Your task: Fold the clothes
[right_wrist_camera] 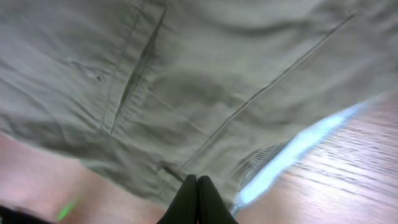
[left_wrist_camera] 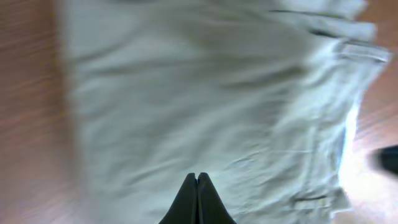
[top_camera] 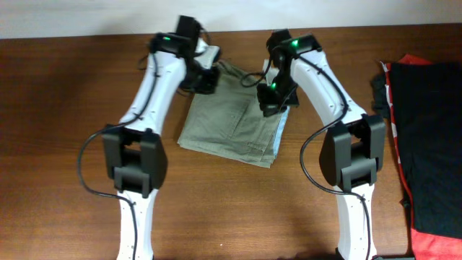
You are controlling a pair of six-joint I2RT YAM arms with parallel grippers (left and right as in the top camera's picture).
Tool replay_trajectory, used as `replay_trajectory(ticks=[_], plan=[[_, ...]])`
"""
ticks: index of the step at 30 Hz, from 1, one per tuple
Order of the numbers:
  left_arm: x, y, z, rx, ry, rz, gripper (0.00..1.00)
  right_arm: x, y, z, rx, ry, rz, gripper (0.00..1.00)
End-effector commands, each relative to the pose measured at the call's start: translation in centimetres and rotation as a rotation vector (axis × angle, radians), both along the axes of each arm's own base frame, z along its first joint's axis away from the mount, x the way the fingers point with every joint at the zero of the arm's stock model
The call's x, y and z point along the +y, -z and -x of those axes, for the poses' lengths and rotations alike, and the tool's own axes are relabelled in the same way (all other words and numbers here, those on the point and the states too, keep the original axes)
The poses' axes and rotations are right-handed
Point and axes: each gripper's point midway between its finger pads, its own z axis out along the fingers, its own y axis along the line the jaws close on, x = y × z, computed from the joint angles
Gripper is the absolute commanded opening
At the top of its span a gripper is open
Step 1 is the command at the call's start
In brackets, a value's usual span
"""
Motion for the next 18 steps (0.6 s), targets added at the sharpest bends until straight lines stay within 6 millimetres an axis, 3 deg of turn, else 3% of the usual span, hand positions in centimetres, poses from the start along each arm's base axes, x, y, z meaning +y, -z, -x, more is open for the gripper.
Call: replay_trajectory(ticks=[1, 5, 12, 16, 18], plan=[[-2.6, 4.1, 0.7, 0.059, 0.055, 0.013, 0.01, 2.3, 1.8, 1.9, 0.068, -0.001, -0.086, 0.04], [-2.8, 6.9, 0.4, 0.086, 0.045, 0.007, 0.01, 3.3, 4.2, 3.4, 0.111, -0.005, -0.123, 0.04], [-1.8, 11.5, -0.9, 0.097, 0.022, -0.011, 0.01, 2.6, 8.1, 5.7, 0.184, 0.063, -0.087, 0.04], [0.1, 12.2, -1.9, 0.085, -0.023, -0.047, 0.01, 0.6, 9.9, 6.8, 0.222, 0.158, 0.042, 0.04], [1.0, 11.4, -2.3, 0.087, -0.044, -0.033, 0.01, -0.1, 10.0, 6.5, 0.207, 0.176, 0.085, 0.04]])
